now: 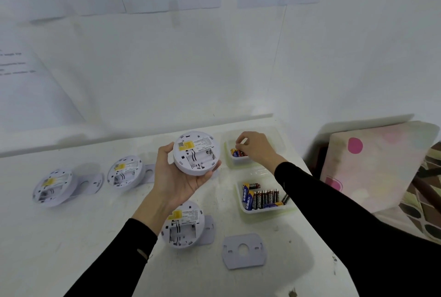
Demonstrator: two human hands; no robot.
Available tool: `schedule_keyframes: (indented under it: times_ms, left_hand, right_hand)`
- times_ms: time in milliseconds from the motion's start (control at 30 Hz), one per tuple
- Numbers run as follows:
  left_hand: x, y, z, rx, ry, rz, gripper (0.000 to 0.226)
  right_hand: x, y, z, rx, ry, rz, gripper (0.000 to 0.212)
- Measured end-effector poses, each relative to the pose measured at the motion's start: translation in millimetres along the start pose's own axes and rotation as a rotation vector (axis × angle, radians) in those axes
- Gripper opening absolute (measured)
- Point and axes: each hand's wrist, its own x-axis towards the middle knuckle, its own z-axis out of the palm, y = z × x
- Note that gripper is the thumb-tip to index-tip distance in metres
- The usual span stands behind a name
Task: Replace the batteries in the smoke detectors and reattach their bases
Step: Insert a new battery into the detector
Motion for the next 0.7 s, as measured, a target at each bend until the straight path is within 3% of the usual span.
schedule_keyframes:
  times_ms: [167, 367, 433, 567, 700]
  left_hand:
    - [1, -5, 4, 0.030, 0.014, 0.001, 0.070]
    - [6, -13, 4, 0.042, 0.053, 0.008, 0.074]
    - [7, -18, 6, 0.050, 0.052, -0.006, 0.075]
    - [9, -30, 11, 0.070, 0.045, -0.040, 0.073]
    - [8, -42, 14, 0.071, 0.039, -0.076, 0.073]
  right_hand:
    - [-1, 2, -2, -0.081, 0.041, -0.057, 0.018]
    - [-61, 2, -24, 0.121, 0.209, -0.284, 0.011]
    - [-83, 9, -29, 0.076, 0.174, -0.295, 0.011]
    - [-100, 34, -25, -0.206, -0.054, -0.154, 0.019]
    - [-104, 40, -22, -0.356, -0.141, -0.105, 0.025]
